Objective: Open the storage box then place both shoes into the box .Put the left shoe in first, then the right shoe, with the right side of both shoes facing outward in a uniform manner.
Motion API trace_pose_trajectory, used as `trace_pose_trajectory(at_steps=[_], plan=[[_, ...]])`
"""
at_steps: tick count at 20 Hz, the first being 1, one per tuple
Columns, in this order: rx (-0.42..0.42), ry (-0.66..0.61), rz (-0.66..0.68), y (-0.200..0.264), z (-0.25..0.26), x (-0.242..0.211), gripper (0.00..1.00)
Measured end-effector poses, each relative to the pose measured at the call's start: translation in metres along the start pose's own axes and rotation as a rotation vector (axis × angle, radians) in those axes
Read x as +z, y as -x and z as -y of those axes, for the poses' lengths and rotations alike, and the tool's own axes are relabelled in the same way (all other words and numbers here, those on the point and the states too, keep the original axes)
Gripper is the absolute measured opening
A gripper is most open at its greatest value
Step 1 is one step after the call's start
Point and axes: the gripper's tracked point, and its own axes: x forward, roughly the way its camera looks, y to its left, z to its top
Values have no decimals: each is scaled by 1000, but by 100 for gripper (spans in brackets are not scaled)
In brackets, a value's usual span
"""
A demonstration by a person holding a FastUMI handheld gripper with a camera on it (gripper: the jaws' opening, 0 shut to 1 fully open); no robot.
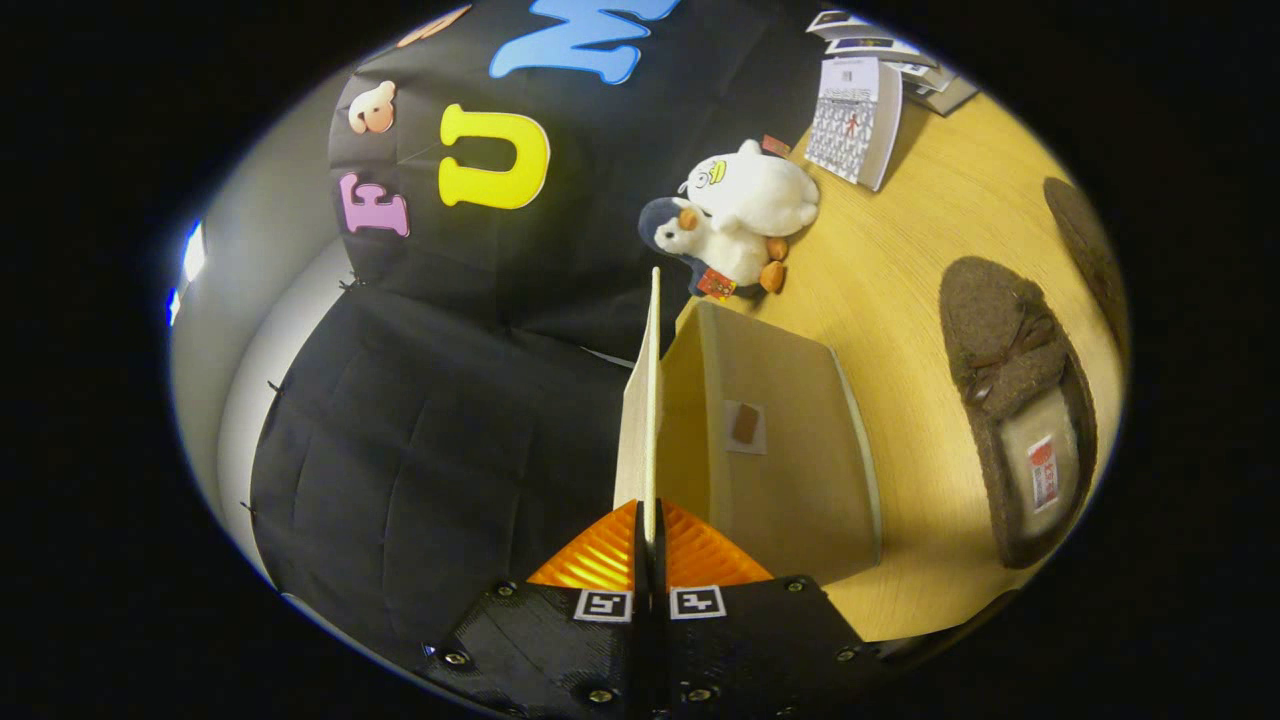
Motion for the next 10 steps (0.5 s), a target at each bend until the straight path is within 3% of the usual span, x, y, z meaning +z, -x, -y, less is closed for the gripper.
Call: trace_pose_trajectory(at_steps=[10], plan=[[-18, 275, 6, -23, -121, -4, 0]])
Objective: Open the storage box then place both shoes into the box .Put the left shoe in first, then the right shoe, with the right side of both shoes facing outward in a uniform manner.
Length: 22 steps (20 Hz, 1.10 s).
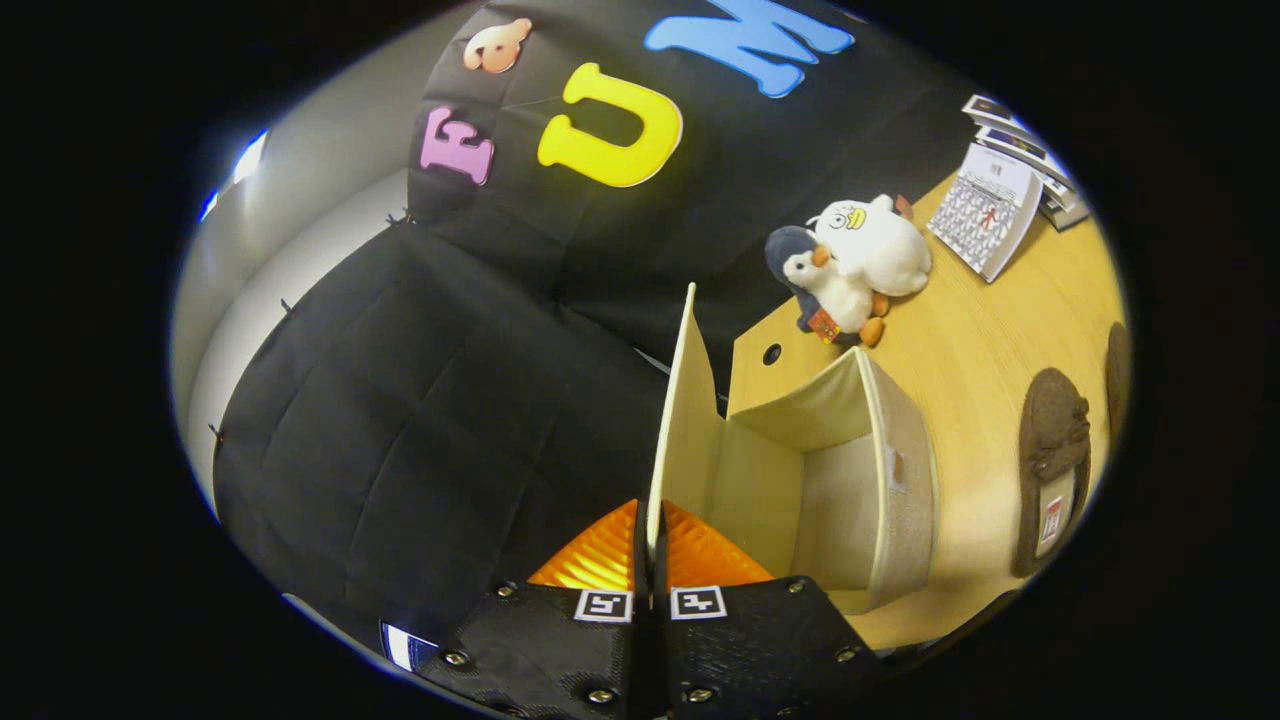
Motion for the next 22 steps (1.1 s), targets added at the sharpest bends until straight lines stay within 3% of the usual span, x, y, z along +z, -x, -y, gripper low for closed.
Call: trace_pose_trajectory(at_steps=[4, 11, 18, 20, 22], plan=[[-18, 103, -11, -20, -33, -13, 0], [-13, 154, -14, -50, -68, -34, 0], [-3, 293, -34, -75, -99, -59, 7], [14, 377, -47, -79, -108, -65, 21], [28, 478, -39, -77, -119, -66, 60]])
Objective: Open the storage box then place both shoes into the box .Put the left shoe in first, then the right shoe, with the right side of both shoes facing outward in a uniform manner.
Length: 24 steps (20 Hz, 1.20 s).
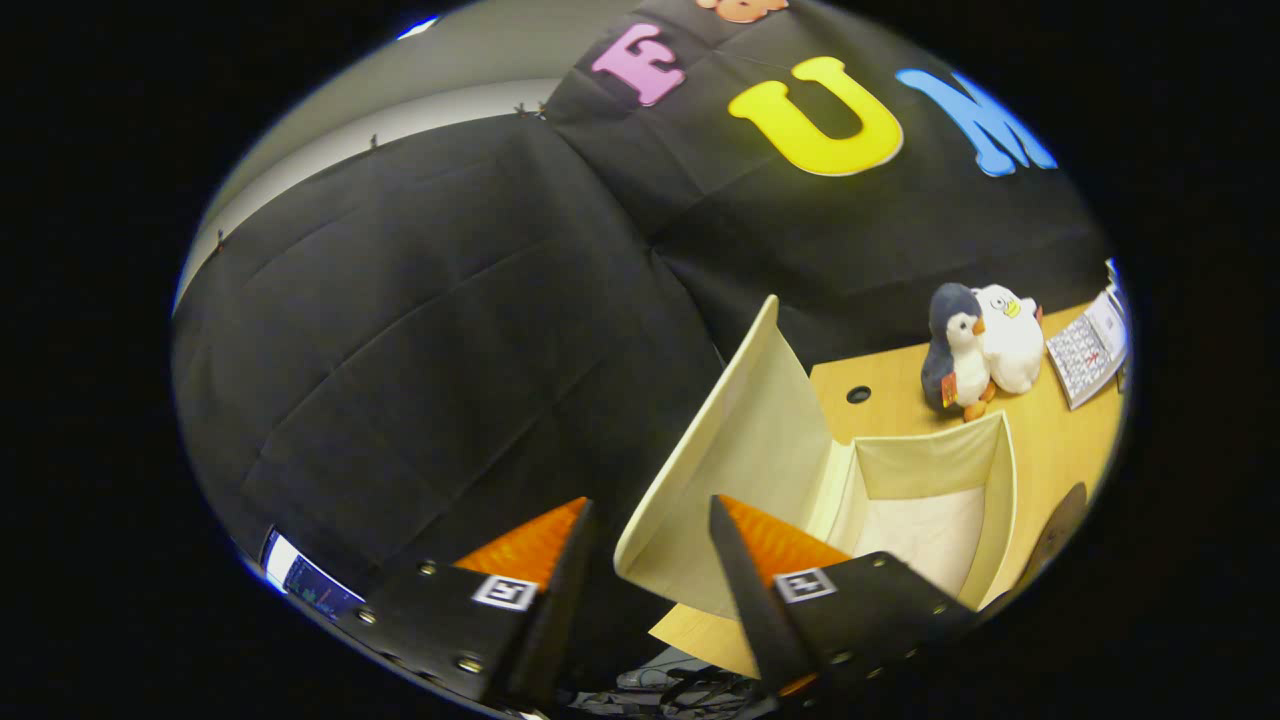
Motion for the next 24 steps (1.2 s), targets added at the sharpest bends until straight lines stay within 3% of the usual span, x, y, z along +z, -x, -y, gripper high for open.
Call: trace_pose_trajectory(at_steps=[2, 6, 12, 18, 24], plan=[[-16, 110, 22, 11, 0, 6, 98], [-50, 162, 59, 33, 20, 13, 97], [-176, 157, 109, 84, 84, 34, 97], [-371, 215, 193, 153, 161, 63, 97], [-511, 212, 231, 215, 231, 69, 97]])
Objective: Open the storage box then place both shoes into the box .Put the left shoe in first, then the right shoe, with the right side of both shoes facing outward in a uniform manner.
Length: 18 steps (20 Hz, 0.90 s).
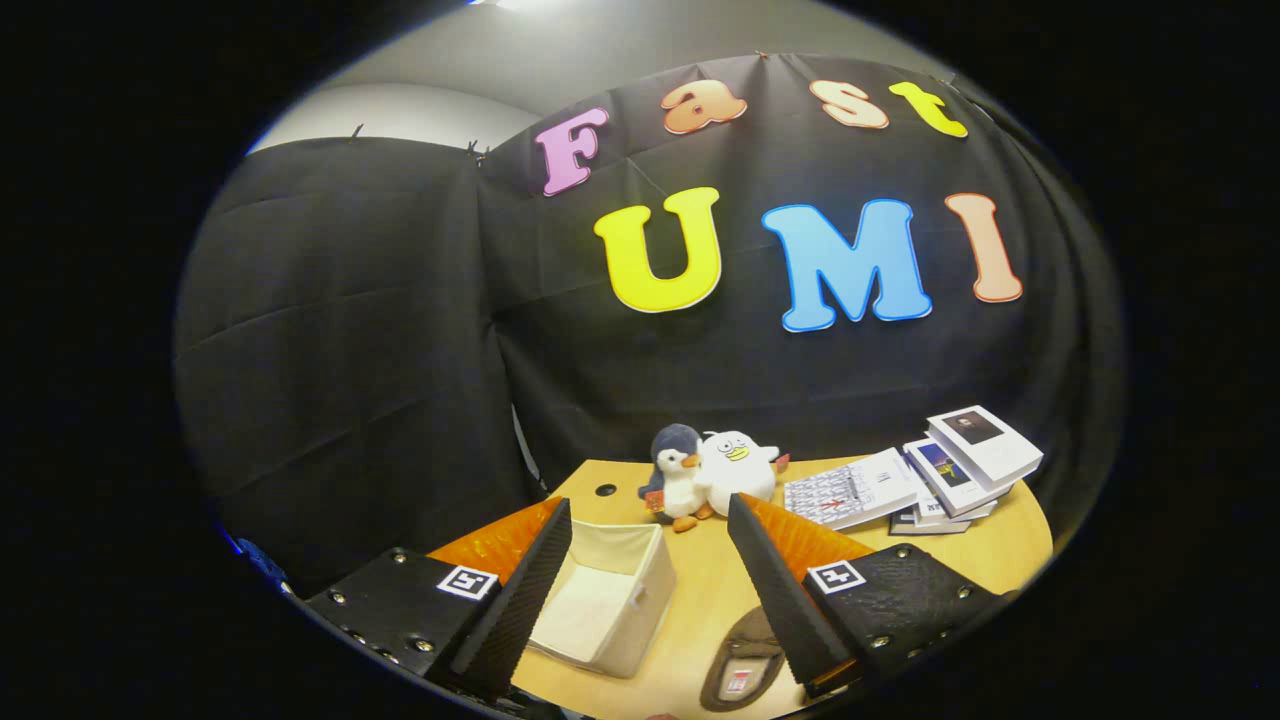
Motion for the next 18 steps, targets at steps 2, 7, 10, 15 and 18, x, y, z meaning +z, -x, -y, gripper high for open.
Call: trace_pose_trajectory(at_steps=[2, 7, 10, 15, 18], plan=[[-37, 5, 3, 2, 24, -7, 97], [-85, 26, -22, 0, 64, -41, 97], [-91, 34, -74, -3, 78, -75, 97], [-111, 22, -160, -14, 101, -127, 98], [-120, 18, -233, -21, 110, -158, 98]])
